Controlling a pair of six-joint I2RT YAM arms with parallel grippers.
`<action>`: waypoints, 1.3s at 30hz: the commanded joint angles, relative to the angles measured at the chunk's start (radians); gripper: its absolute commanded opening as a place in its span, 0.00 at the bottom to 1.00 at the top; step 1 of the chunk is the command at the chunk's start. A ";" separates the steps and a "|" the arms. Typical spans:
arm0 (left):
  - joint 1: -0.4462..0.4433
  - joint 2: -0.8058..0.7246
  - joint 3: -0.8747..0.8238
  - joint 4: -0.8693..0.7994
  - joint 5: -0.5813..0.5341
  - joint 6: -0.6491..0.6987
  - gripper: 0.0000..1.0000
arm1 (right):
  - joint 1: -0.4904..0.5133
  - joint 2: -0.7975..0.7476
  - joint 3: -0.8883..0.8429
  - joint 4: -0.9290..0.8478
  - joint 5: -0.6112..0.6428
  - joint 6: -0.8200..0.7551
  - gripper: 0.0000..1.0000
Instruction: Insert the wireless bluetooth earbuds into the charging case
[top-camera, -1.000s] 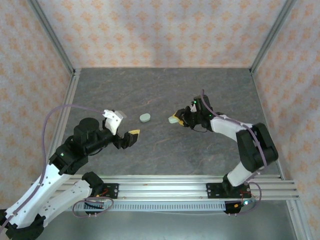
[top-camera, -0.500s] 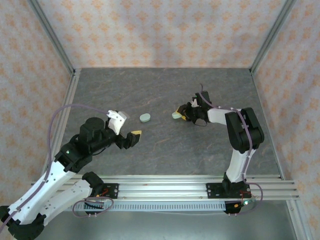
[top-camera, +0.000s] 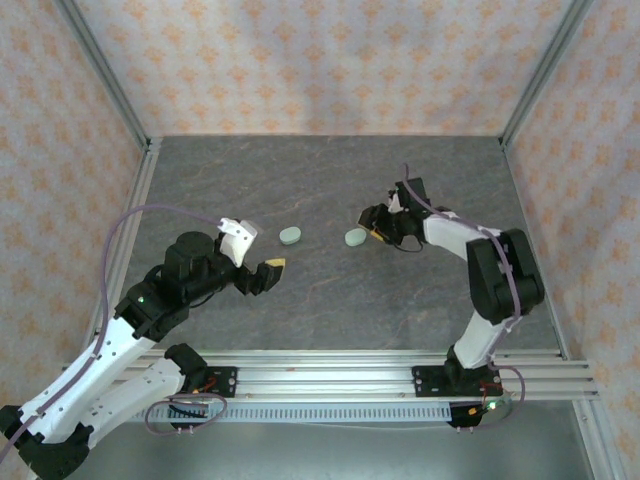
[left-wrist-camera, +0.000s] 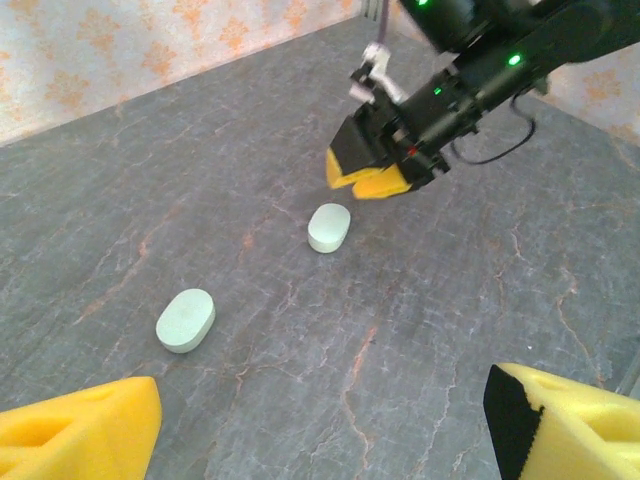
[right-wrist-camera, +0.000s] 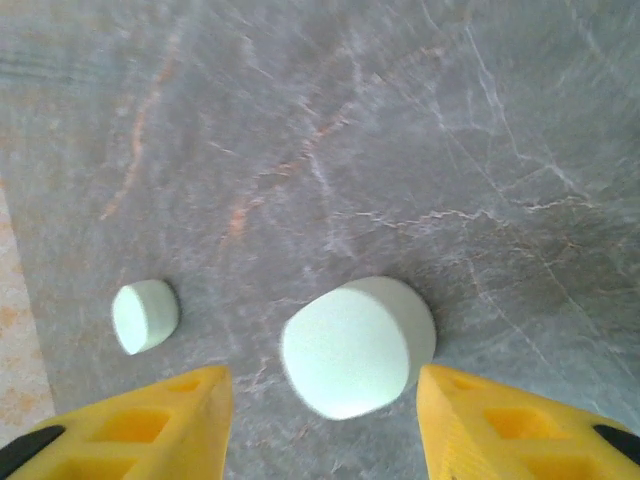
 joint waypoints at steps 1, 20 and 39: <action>0.005 0.003 0.049 -0.026 -0.074 0.033 0.85 | 0.000 -0.127 0.049 -0.145 0.131 -0.118 0.54; 0.517 0.273 0.052 0.216 -0.099 -0.180 1.00 | -0.004 -0.800 -0.422 0.136 0.961 -0.584 0.99; 0.530 0.396 -0.425 0.787 -0.479 -0.096 1.00 | -0.171 -0.408 -0.762 1.019 0.953 -0.542 0.99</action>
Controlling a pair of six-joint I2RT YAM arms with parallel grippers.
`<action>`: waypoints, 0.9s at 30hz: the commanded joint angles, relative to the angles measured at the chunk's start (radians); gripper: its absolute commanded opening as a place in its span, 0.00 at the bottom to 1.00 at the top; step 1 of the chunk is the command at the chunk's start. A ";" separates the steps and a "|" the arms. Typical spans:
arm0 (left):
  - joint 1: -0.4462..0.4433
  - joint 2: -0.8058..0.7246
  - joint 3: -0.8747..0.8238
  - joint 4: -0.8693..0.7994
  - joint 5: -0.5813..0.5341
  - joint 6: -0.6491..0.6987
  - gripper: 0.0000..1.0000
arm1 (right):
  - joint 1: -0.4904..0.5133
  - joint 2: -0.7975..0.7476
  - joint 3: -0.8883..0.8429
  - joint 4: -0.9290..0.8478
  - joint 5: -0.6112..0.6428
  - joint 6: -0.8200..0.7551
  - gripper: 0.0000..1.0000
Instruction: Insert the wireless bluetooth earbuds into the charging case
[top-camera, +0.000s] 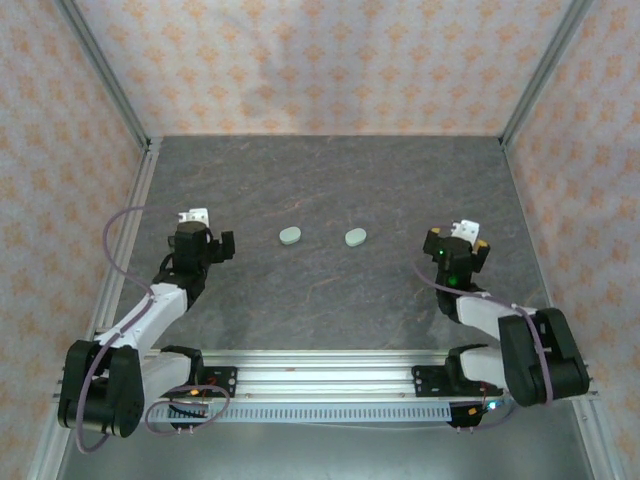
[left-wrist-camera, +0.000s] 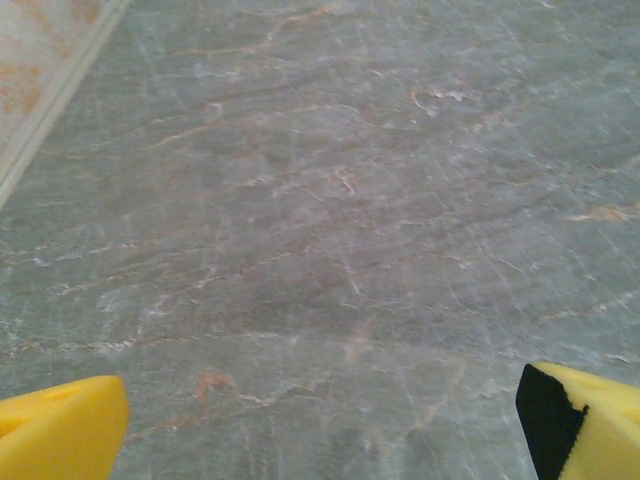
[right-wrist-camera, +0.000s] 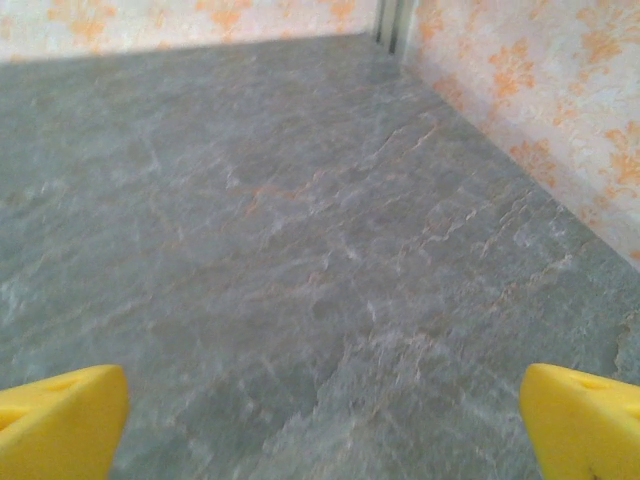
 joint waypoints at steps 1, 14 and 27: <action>0.010 0.013 -0.077 0.235 -0.096 0.011 1.00 | -0.043 0.065 -0.005 0.234 -0.013 0.038 0.99; 0.011 0.239 -0.098 0.597 -0.037 0.072 1.00 | -0.083 0.291 0.072 0.303 -0.066 0.057 0.99; 0.030 0.407 -0.020 0.608 0.029 0.073 1.00 | -0.083 0.297 0.109 0.241 -0.072 0.049 0.99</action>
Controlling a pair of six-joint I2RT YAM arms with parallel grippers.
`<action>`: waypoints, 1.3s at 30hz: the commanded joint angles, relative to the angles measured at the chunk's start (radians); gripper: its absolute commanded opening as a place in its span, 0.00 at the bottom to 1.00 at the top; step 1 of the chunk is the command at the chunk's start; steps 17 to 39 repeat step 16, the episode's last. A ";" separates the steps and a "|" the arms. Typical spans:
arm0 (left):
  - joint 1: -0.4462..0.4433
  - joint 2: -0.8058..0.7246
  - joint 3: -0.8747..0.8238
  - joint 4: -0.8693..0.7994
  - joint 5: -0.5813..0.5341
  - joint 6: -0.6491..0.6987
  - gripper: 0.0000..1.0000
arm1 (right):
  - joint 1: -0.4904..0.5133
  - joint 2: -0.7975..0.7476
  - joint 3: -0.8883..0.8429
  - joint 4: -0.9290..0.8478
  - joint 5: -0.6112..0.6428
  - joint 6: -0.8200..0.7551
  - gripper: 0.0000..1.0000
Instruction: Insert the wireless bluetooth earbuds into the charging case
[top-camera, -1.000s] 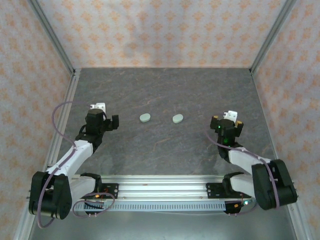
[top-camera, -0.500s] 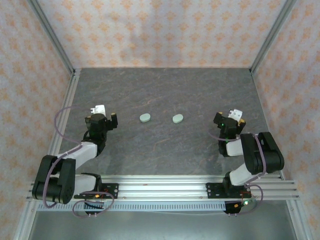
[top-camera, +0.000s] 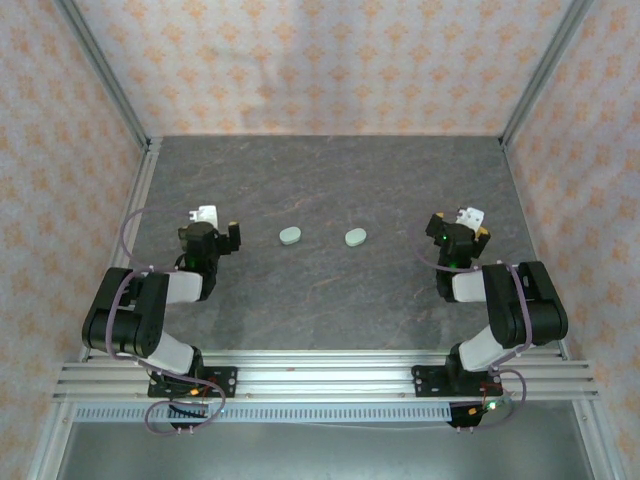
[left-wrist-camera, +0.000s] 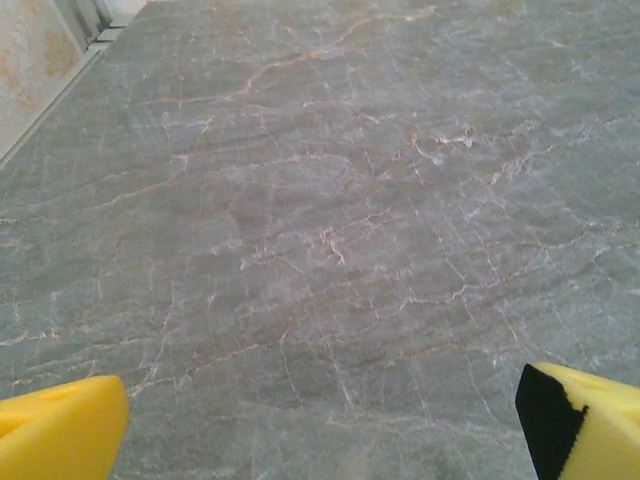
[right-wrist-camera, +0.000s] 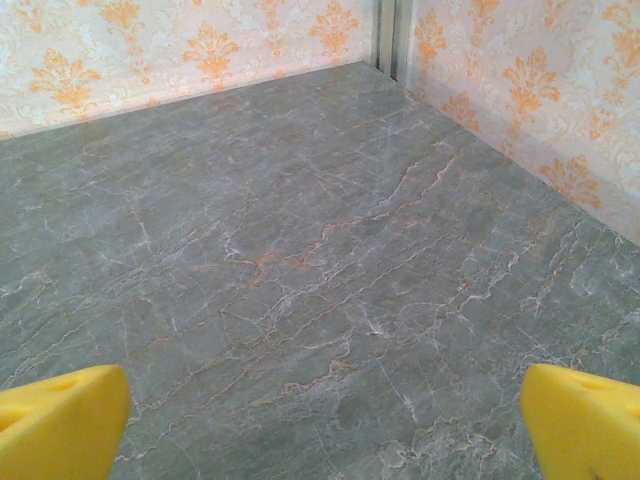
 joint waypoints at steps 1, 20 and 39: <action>0.005 -0.009 0.022 0.017 0.005 0.006 1.00 | -0.005 0.005 0.004 -0.005 0.003 0.007 0.99; 0.005 -0.008 0.023 0.015 0.005 0.003 1.00 | -0.005 0.005 0.005 -0.007 -0.003 0.005 0.99; 0.005 -0.008 0.023 0.015 0.005 0.003 1.00 | -0.005 0.005 0.005 -0.007 -0.003 0.005 0.99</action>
